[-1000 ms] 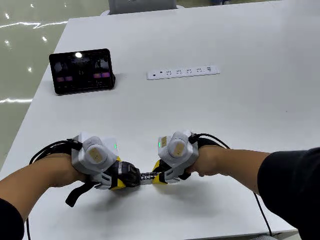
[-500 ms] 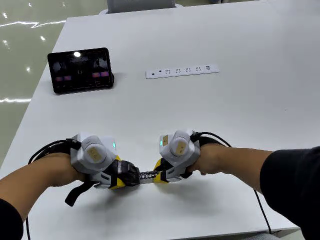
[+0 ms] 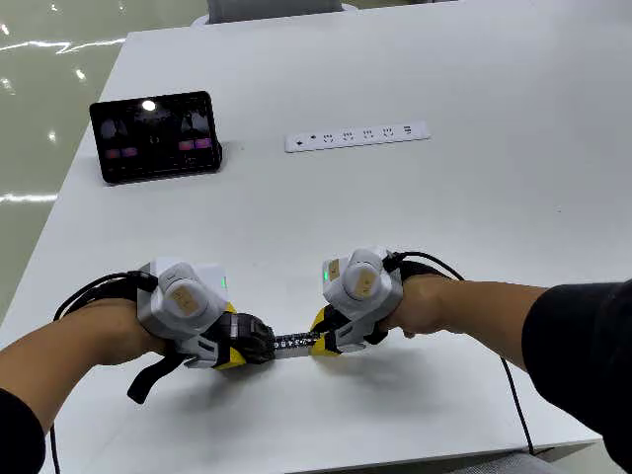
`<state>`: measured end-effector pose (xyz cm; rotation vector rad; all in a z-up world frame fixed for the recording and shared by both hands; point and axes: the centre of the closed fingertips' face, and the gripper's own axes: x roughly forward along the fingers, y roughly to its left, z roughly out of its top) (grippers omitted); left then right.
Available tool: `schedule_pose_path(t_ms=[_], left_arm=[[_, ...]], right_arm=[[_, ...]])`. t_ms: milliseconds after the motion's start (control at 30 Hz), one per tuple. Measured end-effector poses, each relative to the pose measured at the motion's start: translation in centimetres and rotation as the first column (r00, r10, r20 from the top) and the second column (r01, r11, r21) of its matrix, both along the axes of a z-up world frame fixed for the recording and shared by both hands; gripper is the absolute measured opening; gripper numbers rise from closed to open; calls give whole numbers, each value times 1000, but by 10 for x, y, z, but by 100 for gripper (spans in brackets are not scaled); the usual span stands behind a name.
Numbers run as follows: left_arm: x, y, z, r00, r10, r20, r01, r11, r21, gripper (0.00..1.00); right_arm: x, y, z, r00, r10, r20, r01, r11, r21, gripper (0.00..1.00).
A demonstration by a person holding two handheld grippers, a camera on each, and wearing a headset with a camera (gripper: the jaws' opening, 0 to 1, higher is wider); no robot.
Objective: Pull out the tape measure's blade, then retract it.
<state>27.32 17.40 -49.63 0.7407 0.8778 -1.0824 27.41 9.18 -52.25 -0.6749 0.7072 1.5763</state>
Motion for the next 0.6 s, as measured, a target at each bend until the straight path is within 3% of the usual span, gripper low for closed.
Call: schedule_pose_path(t_ms=[600], left_arm=[[0,-1,-1,1000,7,3,-7,1000,1,31]], right_arm=[[2,-14,0,1000,-3,2,3,1000,-6,11]])
